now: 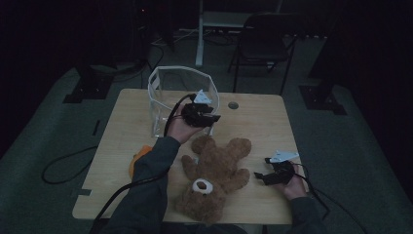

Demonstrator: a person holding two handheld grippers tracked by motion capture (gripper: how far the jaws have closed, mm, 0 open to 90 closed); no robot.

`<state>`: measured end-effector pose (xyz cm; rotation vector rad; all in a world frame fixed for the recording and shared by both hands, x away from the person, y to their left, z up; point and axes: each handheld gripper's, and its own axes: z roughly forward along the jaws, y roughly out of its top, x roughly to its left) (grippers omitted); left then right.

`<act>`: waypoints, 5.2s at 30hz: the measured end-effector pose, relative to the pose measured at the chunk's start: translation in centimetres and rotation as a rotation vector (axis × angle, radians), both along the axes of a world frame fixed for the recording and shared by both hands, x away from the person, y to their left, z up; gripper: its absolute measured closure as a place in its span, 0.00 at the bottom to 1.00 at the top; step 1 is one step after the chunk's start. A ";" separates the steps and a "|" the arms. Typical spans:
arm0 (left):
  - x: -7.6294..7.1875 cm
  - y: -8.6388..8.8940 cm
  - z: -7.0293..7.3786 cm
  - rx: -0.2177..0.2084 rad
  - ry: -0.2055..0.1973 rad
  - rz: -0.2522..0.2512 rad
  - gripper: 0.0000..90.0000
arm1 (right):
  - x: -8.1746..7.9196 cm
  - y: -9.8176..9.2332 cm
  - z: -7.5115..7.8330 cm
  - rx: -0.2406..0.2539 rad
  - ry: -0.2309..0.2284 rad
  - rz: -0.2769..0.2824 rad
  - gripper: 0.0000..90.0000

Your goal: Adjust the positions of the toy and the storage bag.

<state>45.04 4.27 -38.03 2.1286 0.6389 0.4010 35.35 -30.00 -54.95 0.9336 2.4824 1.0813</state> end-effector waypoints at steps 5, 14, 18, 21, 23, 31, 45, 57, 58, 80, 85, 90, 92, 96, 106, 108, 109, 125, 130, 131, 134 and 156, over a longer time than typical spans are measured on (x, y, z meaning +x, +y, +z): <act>0.5 -0.8 -0.3 0.041 -0.006 0.031 0.82 | 0.0 0.0 0.0 0.000 0.000 0.000 0.19; 1.9 -2.3 -0.2 -0.008 0.017 0.031 0.90 | 0.0 0.0 0.0 0.000 -0.001 0.001 0.19; 2.1 -3.6 -0.2 -0.031 0.033 0.027 0.91 | 0.0 0.0 0.0 0.000 -0.001 0.002 0.19; 2.1 -4.7 -0.1 -0.032 0.040 0.005 0.91 | 0.0 0.0 0.0 0.001 -0.001 0.002 0.19; 1.9 -5.7 0.1 -0.048 0.041 -0.015 0.91 | 0.0 0.0 0.0 0.000 -0.001 0.003 0.19; 1.2 -8.5 0.5 -0.092 0.053 -0.078 0.92 | 0.0 -0.1 0.0 -0.001 -0.005 0.005 0.19; -1.5 -11.9 1.0 -0.130 0.057 -0.243 0.92 | 0.0 -0.1 0.0 -0.001 -0.003 0.004 0.19; -3.3 -10.7 2.3 -0.054 0.007 -0.258 0.61 | 0.0 -0.1 0.0 -0.001 -0.004 0.002 0.19; -3.6 -10.1 2.6 -0.056 -0.004 -0.249 0.59 | 0.0 -0.1 0.0 -0.002 -0.003 0.003 0.19; -6.5 -0.4 -1.1 0.007 -0.032 -0.092 0.54 | -0.1 -0.1 0.0 0.000 -0.004 0.001 0.19; -6.6 0.9 -4.4 -0.007 -0.016 0.005 0.61 | -0.1 -0.1 0.0 -0.001 -0.005 0.001 0.19; -6.1 0.8 -6.7 0.017 0.013 0.044 0.69 | -0.1 -0.1 0.0 -0.003 -0.005 0.002 0.19; -5.6 0.7 -7.5 0.028 0.023 0.064 0.69 | -0.1 -0.1 0.0 -0.002 -0.005 0.001 0.19; -4.4 0.7 -8.6 0.023 0.058 0.113 0.62 | -0.1 -0.1 0.0 -0.001 -0.003 0.001 0.19; -2.7 0.4 -10.3 0.027 0.168 0.071 0.73 | -0.1 -0.1 0.0 -0.001 -0.003 0.000 0.19; -3.0 0.2 -10.1 0.067 0.146 0.054 0.99 | -0.1 -0.1 0.0 -0.001 -0.003 0.001 0.19; -3.2 0.1 -10.1 0.086 0.139 0.047 1.00 | -0.1 -0.1 0.0 -0.001 -0.003 0.001 0.19; -5.8 2.0 -6.3 0.075 0.021 0.070 1.00 | -0.1 -0.1 0.0 0.000 -0.003 -0.001 0.19; -4.7 2.3 -5.7 0.090 0.008 0.103 1.00 | -0.1 -0.1 0.0 -0.001 -0.004 0.000 0.19; -4.3 2.2 -6.0 0.072 0.024 0.114 0.98 | -0.1 -0.1 0.0 -0.001 -0.004 0.000 0.19; -3.1 2.0 -7.1 0.044 0.084 0.118 0.84 | -0.1 -0.1 0.0 -0.001 -0.004 -0.001 0.19; -3.8 1.3 -7.7 0.083 0.137 0.114 1.00 | -0.1 -0.1 0.0 -0.001 -0.004 0.000 0.19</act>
